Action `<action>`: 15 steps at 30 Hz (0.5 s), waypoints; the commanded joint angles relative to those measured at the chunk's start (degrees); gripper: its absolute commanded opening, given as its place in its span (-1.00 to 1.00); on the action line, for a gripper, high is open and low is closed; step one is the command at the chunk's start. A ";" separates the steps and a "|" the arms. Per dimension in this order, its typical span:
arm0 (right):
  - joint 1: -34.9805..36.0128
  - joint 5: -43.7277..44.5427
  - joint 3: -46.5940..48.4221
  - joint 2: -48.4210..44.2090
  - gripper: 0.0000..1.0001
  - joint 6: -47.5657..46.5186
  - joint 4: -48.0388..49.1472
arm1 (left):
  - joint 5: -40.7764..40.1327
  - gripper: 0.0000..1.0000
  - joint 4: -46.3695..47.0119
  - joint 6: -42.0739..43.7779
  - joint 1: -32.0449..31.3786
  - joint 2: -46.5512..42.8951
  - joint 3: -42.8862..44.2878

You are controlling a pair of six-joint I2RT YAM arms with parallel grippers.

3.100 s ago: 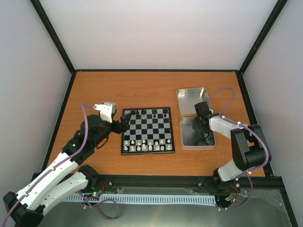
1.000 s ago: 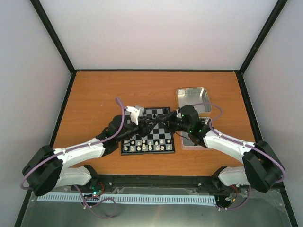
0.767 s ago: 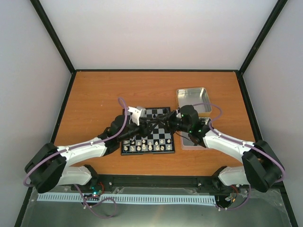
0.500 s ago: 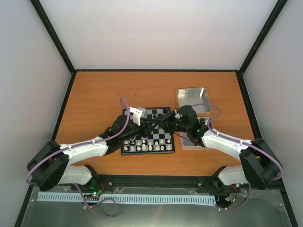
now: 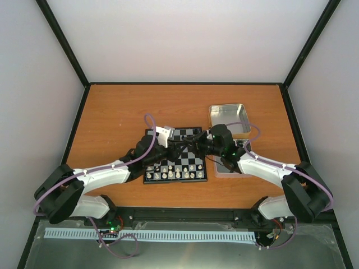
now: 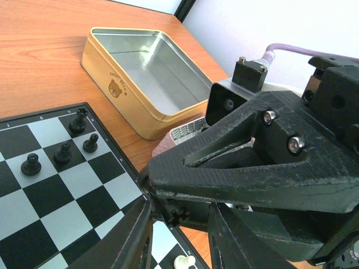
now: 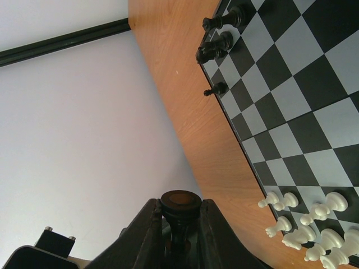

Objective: Set up the chess pieces on the board
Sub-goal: Place the chess piece on the chessboard.

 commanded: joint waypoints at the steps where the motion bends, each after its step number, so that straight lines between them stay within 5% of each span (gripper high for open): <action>1: 1.21 -2.78 1.15 0.36 -0.70 0.86 2.85 | -3.94 -0.49 -0.84 -0.28 -0.27 1.22 2.30; 15: 1.40 -3.83 0.64 0.85 -0.59 -0.78 2.57 | -6.87 -0.86 -3.11 2.23 -0.27 -0.89 2.50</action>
